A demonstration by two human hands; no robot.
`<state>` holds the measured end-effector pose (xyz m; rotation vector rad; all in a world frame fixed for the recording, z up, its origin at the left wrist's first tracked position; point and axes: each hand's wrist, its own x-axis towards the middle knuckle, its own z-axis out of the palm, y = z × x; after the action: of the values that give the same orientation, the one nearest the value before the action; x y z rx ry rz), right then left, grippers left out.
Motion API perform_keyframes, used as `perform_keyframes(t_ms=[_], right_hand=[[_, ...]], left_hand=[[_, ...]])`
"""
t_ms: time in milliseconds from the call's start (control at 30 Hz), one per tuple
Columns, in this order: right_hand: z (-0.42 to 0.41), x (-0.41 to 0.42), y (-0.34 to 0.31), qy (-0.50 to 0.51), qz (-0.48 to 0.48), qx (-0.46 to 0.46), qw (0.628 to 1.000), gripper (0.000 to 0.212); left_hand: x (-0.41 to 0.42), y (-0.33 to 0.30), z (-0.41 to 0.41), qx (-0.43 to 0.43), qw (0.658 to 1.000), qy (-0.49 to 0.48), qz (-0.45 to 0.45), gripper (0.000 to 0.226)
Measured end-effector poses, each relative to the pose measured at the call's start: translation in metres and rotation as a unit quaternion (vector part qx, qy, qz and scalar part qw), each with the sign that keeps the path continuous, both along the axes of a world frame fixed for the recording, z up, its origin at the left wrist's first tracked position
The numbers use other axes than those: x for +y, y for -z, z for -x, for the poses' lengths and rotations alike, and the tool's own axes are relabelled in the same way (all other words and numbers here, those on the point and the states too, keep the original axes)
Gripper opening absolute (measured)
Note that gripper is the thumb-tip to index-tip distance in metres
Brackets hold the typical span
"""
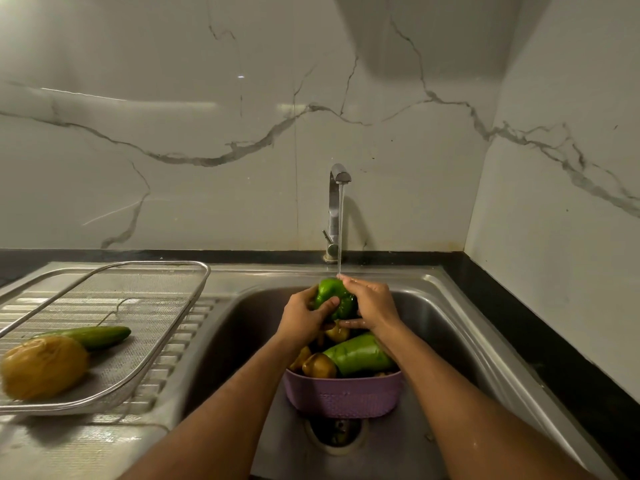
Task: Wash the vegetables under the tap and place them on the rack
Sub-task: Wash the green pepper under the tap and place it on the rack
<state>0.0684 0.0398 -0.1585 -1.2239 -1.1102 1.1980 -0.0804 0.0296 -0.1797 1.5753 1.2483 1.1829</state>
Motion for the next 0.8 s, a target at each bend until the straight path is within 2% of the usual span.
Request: perform_keyframes(t_ms=[133,233,333,533,667,800], right_hand=[[0.004,0.003,-0.001,0.045,0.024,-0.015,0.999,0.025],[0.005,0.004,-0.002,0.041,0.078,0.031,0.996,0.03],[0.005,0.006,-0.002,0.011,0.083,0.052,0.995,0.04],[-0.002,0.005,-0.002,-0.073,0.058,0.093,0.991,0.029],[0.003,0.004,0.0,-0.055,0.038,0.042,0.997,0.026],[0.016,0.0,0.003,0.049,0.004,-0.019,0.999,0.032]], left_hand=[[0.0,0.0,-0.001,0.06,0.997,0.026,-0.052,0.065],[-0.002,0.001,-0.003,0.042,0.997,0.043,-0.053,0.067],[-0.001,0.0,0.001,0.014,0.998,0.041,-0.05,0.069],[-0.003,-0.003,-0.001,0.008,0.998,0.061,-0.01,0.08],[-0.003,-0.002,-0.001,0.041,0.996,0.077,0.012,0.092],[-0.009,-0.005,-0.005,0.015,0.995,0.099,0.023,0.08]])
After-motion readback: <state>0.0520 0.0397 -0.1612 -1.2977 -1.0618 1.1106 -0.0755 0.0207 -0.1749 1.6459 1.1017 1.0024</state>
